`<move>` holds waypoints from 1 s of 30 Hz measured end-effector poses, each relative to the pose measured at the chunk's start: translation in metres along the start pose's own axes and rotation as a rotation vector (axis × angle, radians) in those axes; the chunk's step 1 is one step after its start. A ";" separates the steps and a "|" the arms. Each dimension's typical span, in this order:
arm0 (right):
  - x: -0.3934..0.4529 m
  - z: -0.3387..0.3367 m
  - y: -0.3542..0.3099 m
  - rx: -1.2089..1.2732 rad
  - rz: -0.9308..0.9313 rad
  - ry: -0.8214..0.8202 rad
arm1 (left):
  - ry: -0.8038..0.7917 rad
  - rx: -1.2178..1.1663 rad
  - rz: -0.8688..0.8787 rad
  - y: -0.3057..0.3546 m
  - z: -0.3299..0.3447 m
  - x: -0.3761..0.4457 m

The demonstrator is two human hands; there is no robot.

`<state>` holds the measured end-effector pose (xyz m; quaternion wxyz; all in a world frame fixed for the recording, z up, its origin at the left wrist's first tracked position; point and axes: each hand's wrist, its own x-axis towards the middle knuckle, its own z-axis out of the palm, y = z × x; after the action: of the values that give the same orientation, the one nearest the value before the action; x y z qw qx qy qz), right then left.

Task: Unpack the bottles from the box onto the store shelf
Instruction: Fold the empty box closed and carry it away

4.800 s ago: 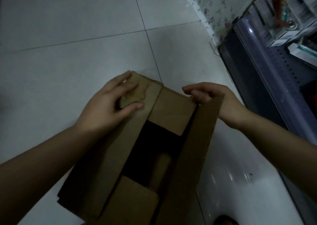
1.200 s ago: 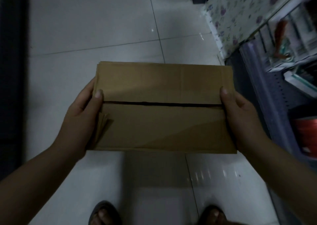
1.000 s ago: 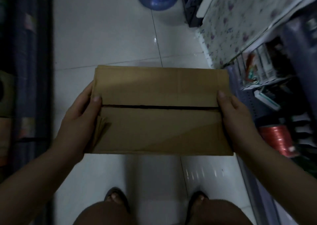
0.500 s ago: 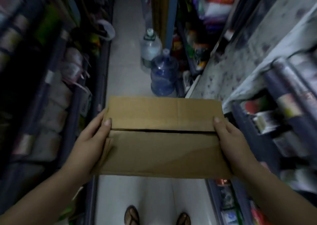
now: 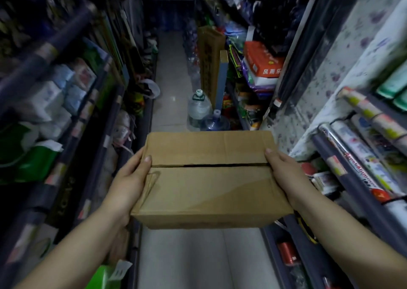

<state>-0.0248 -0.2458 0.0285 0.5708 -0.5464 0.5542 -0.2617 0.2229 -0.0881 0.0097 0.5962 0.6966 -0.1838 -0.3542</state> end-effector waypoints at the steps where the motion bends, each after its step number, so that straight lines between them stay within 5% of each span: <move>1: 0.000 0.007 -0.002 0.001 0.000 0.000 | -0.004 -0.008 -0.006 0.003 -0.007 0.003; 14: 0.075 0.077 -0.054 0.040 0.016 0.001 | -0.033 -0.026 0.036 0.042 -0.031 0.117; 30: 0.378 0.113 -0.163 -0.040 -0.080 -0.064 | 0.119 0.028 0.048 0.104 0.060 0.379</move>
<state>0.2232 -0.5934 0.0229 0.5664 -0.5875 0.5183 -0.2558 0.4558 -0.4100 0.0029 0.6045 0.7203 -0.1694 -0.2951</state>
